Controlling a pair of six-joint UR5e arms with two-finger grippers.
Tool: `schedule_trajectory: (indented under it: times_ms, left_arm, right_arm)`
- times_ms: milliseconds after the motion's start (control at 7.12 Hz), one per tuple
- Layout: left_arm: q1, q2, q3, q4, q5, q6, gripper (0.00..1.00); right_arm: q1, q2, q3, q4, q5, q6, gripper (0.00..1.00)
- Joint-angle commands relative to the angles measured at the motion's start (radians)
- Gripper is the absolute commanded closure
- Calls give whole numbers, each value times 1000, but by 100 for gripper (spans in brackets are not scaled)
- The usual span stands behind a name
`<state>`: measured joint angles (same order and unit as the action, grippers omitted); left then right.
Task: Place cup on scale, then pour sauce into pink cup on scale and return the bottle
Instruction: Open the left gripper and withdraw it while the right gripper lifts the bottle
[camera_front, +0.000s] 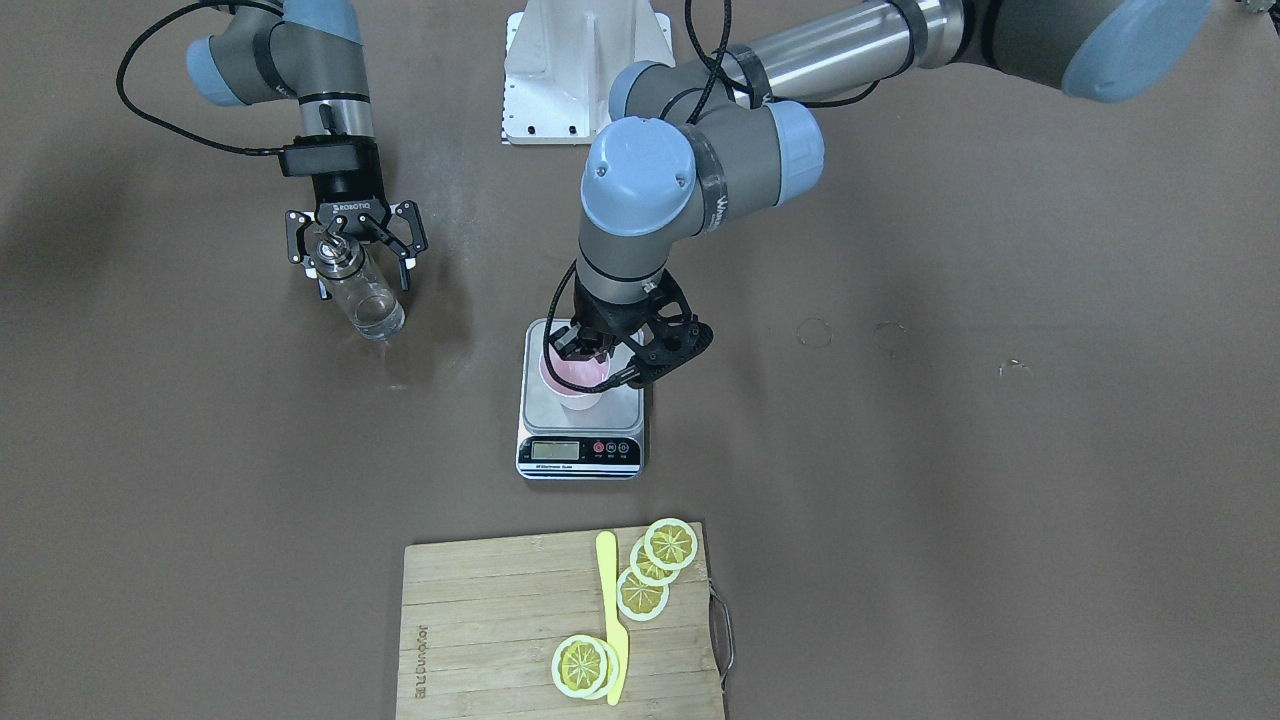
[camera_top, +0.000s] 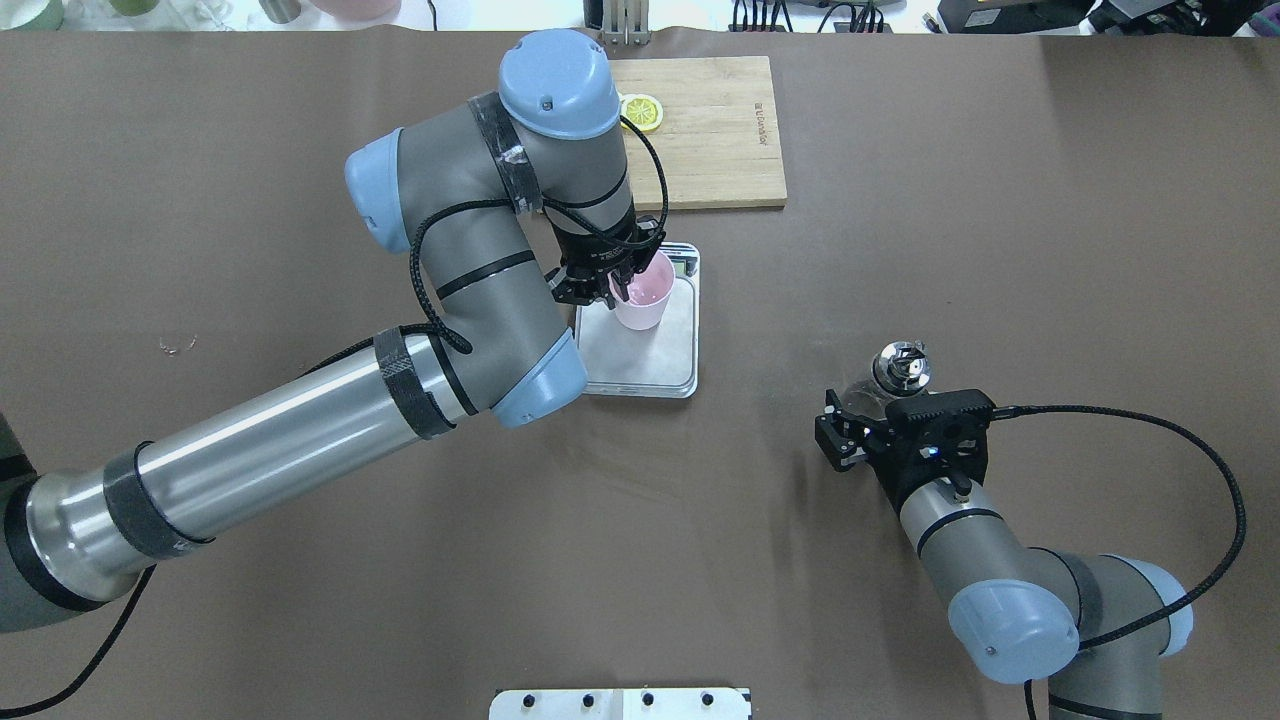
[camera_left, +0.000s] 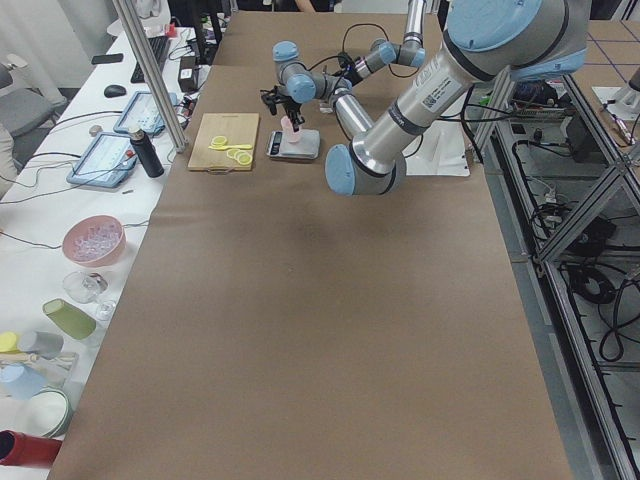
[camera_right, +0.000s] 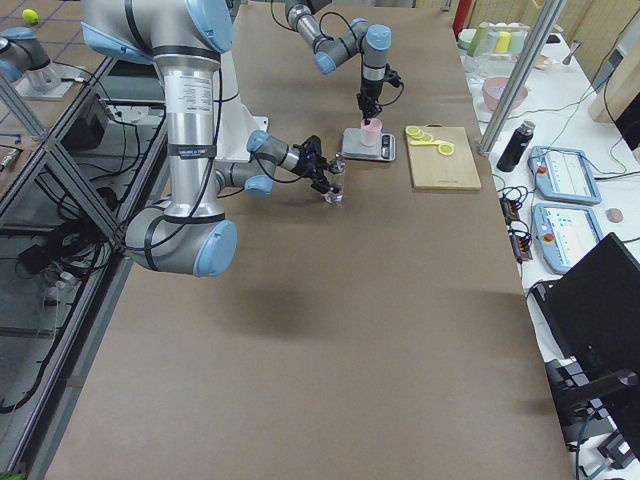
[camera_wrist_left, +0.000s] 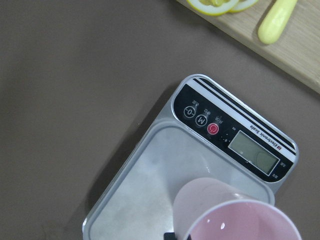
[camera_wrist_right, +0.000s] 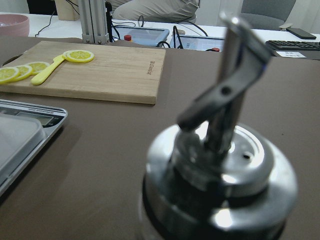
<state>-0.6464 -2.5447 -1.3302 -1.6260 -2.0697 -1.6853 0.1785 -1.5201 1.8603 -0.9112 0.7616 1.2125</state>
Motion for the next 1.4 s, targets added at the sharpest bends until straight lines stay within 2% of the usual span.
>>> schedule_trajectory:
  times_ms: [0,140,281,421,562,702,843,983,1124,1264]
  left_arm:
    - [-10,8,-42,14,-6,10,2]
    - [-19,8,-66,38,-18,12,1]
    - [-56,15,-92,66,-74,15,1]
    - [-80,73,-166,92,-104,97,1]
    - [-96,142,-275,168,-105,298,1]
    - [-120,168,-353,298,-105,511,1]
    - [-137,176,-413,424,-98,615,1]
    - [-175,240,-458,457,-95,674,2]
    - [-214,298,-492,460,-95,794,2]
    - [-279,331,-501,459,-101,853,2]
  right_arm:
    - [9,-3,8,0,-1,-28,33]
    - [16,-2,16,-1,1,-56,63]
    - [24,-6,36,-1,1,-91,94]
    - [39,-26,103,-11,8,-149,100]
    - [62,-55,173,-40,18,-183,100]
    - [115,-55,248,-151,75,-212,100]
    - [177,-39,298,-263,125,-264,100]
    - [212,-13,304,-367,139,-342,100]
    - [229,68,303,-465,145,-332,100]
    - [249,90,280,-524,154,-343,100]
